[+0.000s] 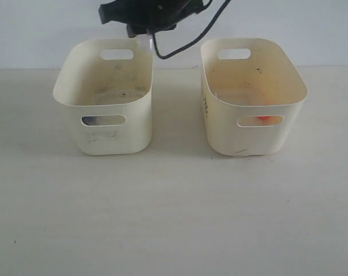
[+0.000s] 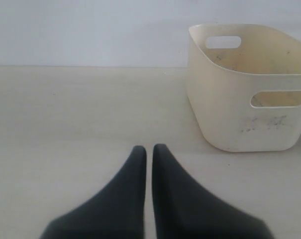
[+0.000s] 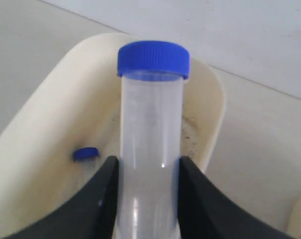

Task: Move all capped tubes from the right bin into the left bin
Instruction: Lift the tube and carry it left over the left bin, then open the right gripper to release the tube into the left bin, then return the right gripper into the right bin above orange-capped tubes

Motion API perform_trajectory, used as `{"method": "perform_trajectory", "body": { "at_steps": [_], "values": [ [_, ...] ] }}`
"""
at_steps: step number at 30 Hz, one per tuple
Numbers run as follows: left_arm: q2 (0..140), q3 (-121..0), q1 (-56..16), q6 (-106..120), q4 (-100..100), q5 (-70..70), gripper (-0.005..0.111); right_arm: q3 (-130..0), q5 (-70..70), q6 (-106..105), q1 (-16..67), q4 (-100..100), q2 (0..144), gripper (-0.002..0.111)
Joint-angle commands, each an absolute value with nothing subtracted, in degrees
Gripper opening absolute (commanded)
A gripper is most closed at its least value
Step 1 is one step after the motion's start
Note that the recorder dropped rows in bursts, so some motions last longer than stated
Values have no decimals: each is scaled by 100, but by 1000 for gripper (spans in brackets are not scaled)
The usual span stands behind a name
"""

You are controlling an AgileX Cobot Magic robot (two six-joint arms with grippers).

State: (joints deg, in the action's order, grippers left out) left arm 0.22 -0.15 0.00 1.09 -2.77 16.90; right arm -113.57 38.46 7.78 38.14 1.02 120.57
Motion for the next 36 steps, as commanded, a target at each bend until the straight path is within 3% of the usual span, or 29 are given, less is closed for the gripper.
{"method": "perform_trajectory", "body": {
  "at_steps": [1,4,8,10,18,23,28,36],
  "values": [
    [0,0,-23,97,-327,1694,4,-11388,3727,691,4008,243,12272,2],
    [0,0,-23,97,-327,1694,4,-11388,3716,678,4054,430,12396,17],
    [0,0,-23,97,-327,1694,4,-11388,3578,545,4054,745,12447,61],
    [0,0,-23,97,-327,1694,4,-11388,3514,545,4054,764,12461,68],
    [0,0,-23,97,-327,1694,4,-11388,3929,531,4054,635,12262,39],
    [0,0,-23,97,-327,1694,4,-11388,4419,434,4043,0,11837,-1],
    [0,0,-23,97,-327,1694,4,-11376,4472,741,3871,-52,11534,0],
    [0,0,-23,97,-327,1694,4,-11376,5447,585,2855,-52,11446,0]
  ]
}}
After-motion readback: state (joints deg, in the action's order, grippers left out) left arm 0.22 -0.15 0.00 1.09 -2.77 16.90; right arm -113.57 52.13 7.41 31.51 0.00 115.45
